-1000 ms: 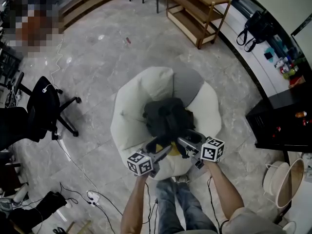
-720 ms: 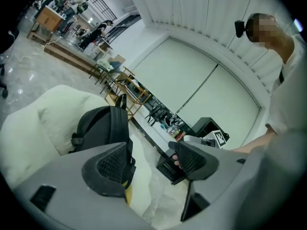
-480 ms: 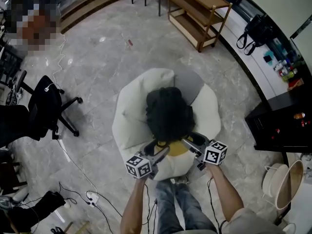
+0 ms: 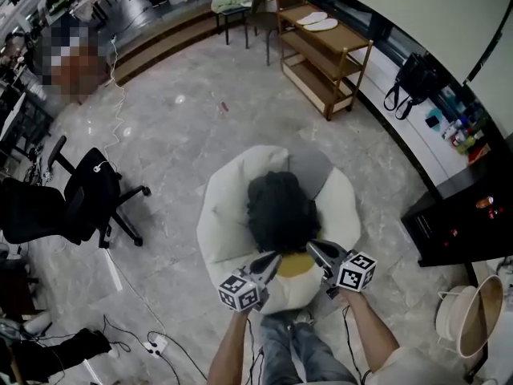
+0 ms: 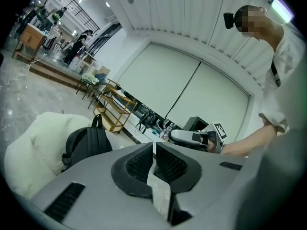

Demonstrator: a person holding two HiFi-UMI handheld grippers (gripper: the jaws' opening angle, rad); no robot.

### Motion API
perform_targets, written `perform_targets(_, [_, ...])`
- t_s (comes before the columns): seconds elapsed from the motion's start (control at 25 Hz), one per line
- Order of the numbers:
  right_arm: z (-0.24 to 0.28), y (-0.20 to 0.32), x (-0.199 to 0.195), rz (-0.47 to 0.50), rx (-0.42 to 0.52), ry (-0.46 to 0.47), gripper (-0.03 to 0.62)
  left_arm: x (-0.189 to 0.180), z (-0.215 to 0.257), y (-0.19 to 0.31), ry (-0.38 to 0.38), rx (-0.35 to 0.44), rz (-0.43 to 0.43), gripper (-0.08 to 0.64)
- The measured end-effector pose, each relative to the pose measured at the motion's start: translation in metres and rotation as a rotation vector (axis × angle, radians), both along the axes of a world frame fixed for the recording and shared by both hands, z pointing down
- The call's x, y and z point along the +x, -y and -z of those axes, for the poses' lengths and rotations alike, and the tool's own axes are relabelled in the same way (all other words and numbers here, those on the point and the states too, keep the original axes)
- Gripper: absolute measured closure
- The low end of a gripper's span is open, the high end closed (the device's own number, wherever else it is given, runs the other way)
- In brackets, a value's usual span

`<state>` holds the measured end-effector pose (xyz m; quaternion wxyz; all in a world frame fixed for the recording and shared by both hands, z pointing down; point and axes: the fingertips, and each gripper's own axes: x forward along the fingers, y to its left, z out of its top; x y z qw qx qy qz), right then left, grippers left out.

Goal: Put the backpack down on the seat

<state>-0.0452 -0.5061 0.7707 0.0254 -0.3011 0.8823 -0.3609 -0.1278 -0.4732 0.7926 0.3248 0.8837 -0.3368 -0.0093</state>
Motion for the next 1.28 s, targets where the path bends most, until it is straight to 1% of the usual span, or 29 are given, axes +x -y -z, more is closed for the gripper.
perform_targets(0.16, [0.03,-0.031,0.003,0.034,0.038,0.002,0.565,0.014,0.038,-0.024,-0.008,0.06,-0.018,0.525])
perform_targets(0.44, [0.079,-0.064,0.006,0.08,0.134,-0.013,0.565,0.033,0.091,-0.054,0.027,0.157,-0.035,0.526])
perform_targets(0.56, [0.106,-0.08,0.01,0.076,0.181,-0.016,0.565,0.043,0.119,-0.07,0.007,0.186,-0.023,0.526])
perform_targets(0.68, [0.135,-0.095,0.011,0.072,0.248,-0.056,0.565,0.052,0.154,-0.083,-0.01,0.225,-0.006,0.526])
perform_targets(0.76, [0.151,-0.111,0.01,0.078,0.284,-0.084,0.565,0.06,0.173,-0.098,-0.003,0.249,-0.01,0.526])
perform_targets(0.84, [0.167,-0.129,0.006,0.087,0.314,-0.092,0.565,0.064,0.188,-0.114,0.007,0.276,-0.012,0.526])
perform_targets(0.96, [0.191,-0.154,0.0,0.096,0.368,-0.078,0.565,0.067,0.207,-0.136,0.009,0.32,0.004,0.526])
perform_targets(1.08, [0.209,-0.172,0.004,0.087,0.416,-0.092,0.565,0.075,0.224,-0.151,0.008,0.348,0.026,0.526])
perform_targets(1.28, [0.215,-0.194,0.012,0.087,0.448,-0.107,0.565,0.076,0.229,-0.172,0.037,0.374,0.053,0.526])
